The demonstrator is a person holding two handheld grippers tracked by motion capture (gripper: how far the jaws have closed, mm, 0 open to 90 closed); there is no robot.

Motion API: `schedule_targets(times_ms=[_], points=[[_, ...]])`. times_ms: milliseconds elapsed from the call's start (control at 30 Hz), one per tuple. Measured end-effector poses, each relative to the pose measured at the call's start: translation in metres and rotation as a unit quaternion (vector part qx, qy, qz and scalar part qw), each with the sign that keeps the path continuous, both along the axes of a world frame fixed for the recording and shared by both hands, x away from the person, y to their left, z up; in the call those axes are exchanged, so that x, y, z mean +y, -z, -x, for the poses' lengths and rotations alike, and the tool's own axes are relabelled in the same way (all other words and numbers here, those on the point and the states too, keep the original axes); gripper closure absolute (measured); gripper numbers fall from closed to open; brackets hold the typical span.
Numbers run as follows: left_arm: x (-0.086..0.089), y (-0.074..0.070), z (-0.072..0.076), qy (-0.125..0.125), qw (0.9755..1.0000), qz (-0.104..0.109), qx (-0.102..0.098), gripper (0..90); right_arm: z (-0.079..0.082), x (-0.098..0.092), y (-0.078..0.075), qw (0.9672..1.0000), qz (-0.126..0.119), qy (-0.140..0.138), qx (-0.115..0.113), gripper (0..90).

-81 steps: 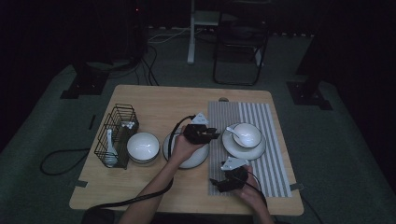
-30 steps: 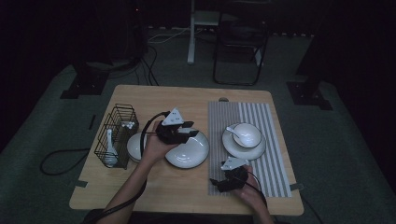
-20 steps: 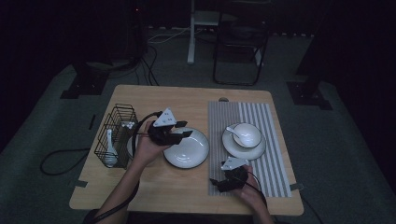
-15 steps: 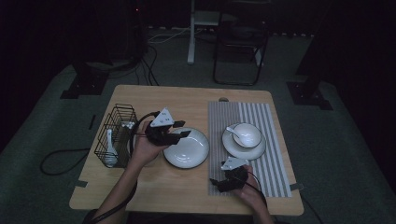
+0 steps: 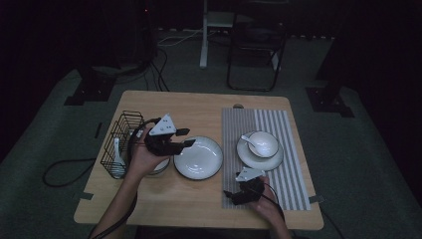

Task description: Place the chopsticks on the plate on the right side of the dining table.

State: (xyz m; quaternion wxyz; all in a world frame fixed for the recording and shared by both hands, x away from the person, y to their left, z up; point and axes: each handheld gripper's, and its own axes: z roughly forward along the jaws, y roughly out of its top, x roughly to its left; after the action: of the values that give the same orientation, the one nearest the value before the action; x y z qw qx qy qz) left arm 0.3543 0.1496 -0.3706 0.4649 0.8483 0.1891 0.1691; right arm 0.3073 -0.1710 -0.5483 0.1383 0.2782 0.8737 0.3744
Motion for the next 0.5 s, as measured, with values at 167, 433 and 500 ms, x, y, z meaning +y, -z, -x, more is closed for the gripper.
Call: schedule_targets(times_ms=[167, 433, 500], points=[[0.012, -0.008, 0.004, 0.006, 1.0000, -0.002, -0.001, 55.7, 0.000, 0.000, 0.000, 1.0000, 0.000, 0.000, 0.001, 14.8], [0.037, -0.026, 0.006, -0.020, 0.9997, -0.004, -0.017, 55.3, 0.000, 0.000, 0.000, 1.0000, 0.000, 0.000, 0.001, 14.8], [0.043, -0.030, 0.006, -0.028, 0.9994, -0.004, -0.022, 55.2, 0.000, 0.000, 0.000, 1.0000, -0.001, 0.000, 0.001, 14.8]])
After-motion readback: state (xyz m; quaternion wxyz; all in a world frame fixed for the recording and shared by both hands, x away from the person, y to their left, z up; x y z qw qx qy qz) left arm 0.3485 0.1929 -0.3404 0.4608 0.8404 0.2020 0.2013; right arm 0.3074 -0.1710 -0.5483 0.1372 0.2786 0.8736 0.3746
